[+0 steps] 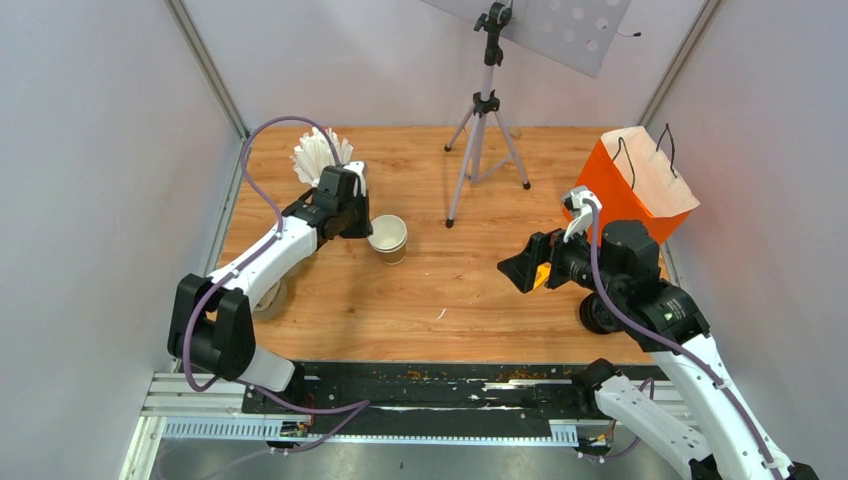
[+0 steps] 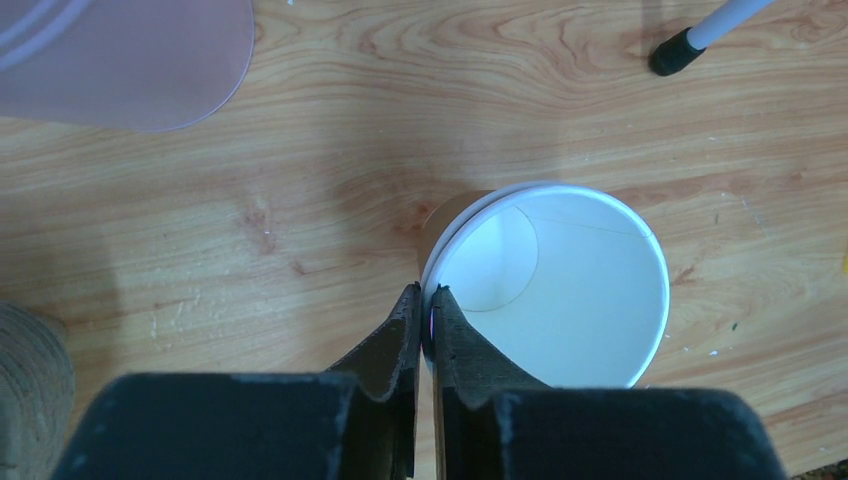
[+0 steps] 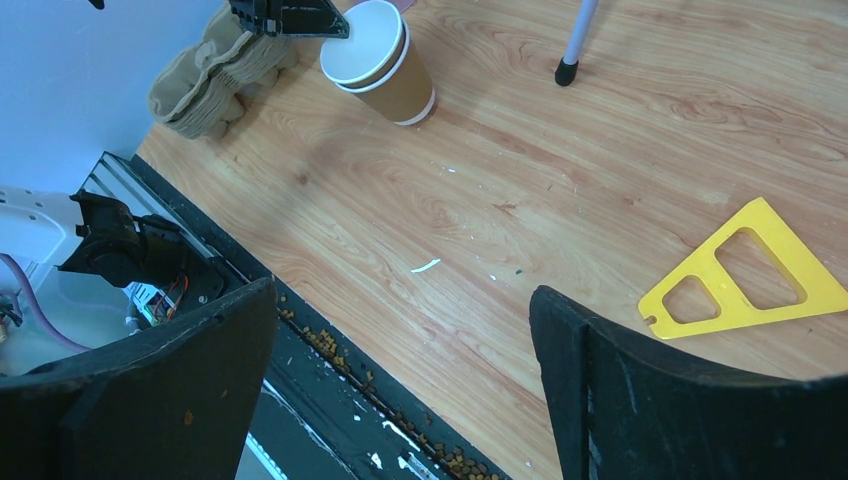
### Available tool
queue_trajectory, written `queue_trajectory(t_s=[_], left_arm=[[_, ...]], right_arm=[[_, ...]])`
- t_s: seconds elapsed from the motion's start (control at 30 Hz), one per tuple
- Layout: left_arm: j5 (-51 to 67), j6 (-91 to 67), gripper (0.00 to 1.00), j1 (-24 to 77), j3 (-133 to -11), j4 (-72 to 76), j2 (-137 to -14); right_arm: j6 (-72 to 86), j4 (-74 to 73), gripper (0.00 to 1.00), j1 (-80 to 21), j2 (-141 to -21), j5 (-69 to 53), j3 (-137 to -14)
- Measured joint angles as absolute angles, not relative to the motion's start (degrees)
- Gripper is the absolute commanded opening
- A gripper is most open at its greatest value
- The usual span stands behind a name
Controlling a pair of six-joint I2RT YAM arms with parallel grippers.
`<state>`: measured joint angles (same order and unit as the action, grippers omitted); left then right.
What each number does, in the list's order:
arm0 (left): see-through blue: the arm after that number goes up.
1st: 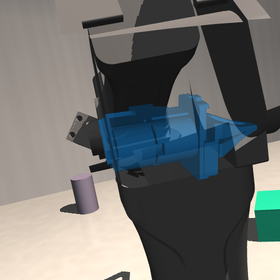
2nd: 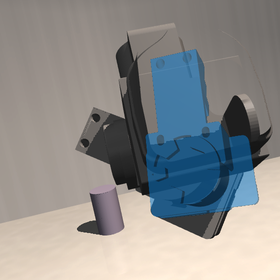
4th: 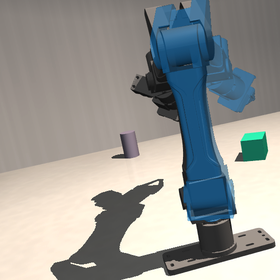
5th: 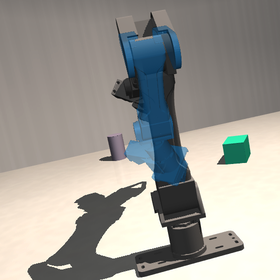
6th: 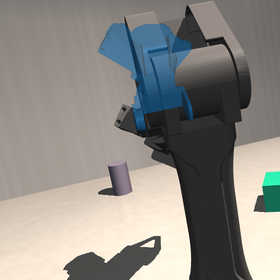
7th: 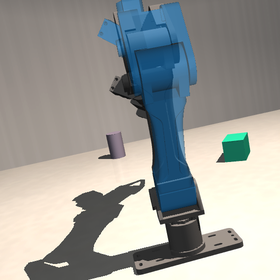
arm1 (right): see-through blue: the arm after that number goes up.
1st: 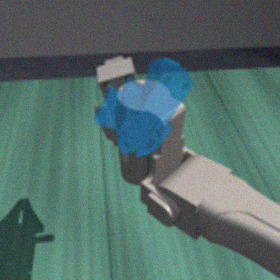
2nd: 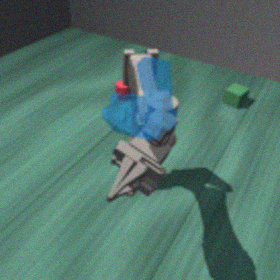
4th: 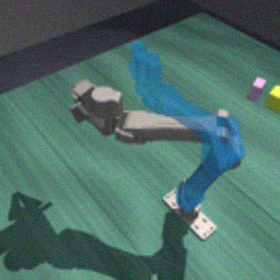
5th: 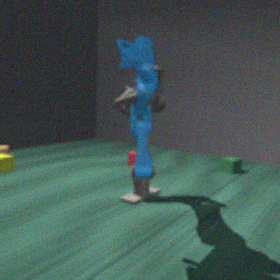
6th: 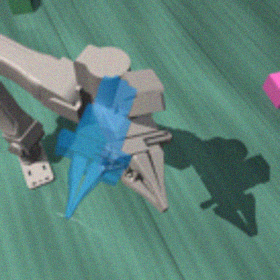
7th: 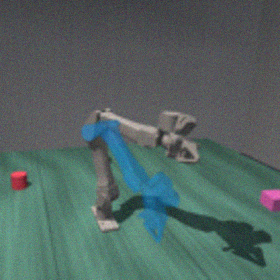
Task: Pack the takeout coffee
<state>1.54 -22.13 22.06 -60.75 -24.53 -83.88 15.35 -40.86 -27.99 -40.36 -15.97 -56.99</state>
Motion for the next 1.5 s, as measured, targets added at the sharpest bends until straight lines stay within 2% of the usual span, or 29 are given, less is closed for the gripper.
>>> queue_trajectory(t_s=[0.1,0.2,0.33,0.43,0.73,0.83,1.03,1.5], left_arm=[[1.74,-21.89,0.05,22.06,-61.56,-25.1,-83.46],[2.13,-21.47,0.11,22.06,-61.69,-25.63,-83.24],[2.81,-20.97,0.12,22.06,-61.69,-26.3,-83.24],[3.4,-20.64,0.2,22.15,-61.69,-26.72,-83.35],[4.58,-19.59,0.22,22.92,-62.96,-28.69,-85.54],[4.78,-19.31,0.17,22.98,-63.42,-28.97,-85.54],[4.95,-18.76,0.01,23.2,-63.68,-29.17,-85.56],[8.14,-19.62,0.0,23.22,-66.5,-30.22,-85.54]], right_arm=[[15.4,-40.82,0.96,-27.99,-40.36,-15.97,-56.97],[15.57,-40.62,0.96,-27.99,-40.45,-15.97,-56.73],[15.79,-40.45,0.96,-27.99,-40.51,-15.92,-56.25],[15.99,-40.4,0.96,-27.99,-40.51,-15.51,-56.18],[16.01,-40.51,0.95,-27.99,-40.51,-14.2,-56.18],[16.03,-40.51,0.95,-27.99,-40.51,-13.82,-56.18],[16.19,-40.53,0.95,-27.99,-40.38,-13.47,-56.18],[16.23,-40.56,0.95,-27.99,-39.35,-12.6,-56.16]])
